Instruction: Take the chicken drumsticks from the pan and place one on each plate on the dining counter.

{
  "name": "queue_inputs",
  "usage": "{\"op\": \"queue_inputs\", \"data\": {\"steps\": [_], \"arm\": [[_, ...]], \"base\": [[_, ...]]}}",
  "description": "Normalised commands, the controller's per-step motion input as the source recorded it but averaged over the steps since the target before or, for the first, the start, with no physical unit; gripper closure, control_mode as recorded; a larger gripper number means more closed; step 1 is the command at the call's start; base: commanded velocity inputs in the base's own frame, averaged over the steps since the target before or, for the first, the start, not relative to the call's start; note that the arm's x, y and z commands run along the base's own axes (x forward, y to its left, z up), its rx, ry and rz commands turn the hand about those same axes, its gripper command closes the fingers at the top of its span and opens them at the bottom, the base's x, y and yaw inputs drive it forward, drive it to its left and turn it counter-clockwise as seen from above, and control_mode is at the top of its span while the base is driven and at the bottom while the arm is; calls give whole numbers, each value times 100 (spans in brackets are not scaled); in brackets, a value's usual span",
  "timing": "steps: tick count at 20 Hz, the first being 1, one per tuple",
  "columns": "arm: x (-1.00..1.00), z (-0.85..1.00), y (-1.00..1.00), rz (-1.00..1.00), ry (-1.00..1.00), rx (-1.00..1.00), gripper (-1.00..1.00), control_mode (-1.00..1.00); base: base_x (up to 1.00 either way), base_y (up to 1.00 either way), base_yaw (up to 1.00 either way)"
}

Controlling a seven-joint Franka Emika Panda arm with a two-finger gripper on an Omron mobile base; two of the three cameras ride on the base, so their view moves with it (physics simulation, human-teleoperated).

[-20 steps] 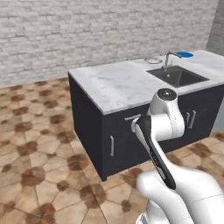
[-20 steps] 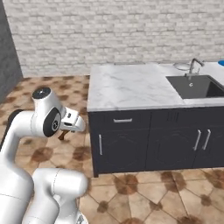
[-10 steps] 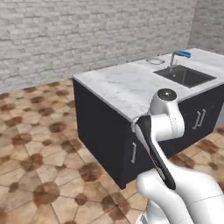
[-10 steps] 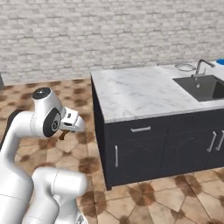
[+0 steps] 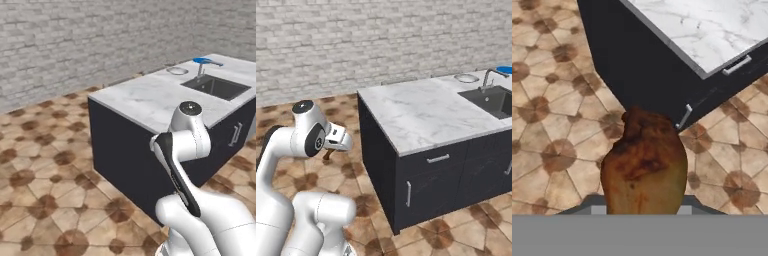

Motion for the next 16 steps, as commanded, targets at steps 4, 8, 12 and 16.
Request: {"op": "queue_inputs", "data": {"steps": [4, 8, 12, 16], "arm": [[0, 0, 0, 0, 0, 0, 100, 100], [0, 0, 0, 0, 0, 0, 100, 100], [0, 0, 0, 0, 0, 0, 100, 100], [0, 0, 0, 0, 0, 0, 100, 100]], "base": [[44, 90, -33], [45, 90, -34], [45, 89, -34], [45, 89, -35]]}}
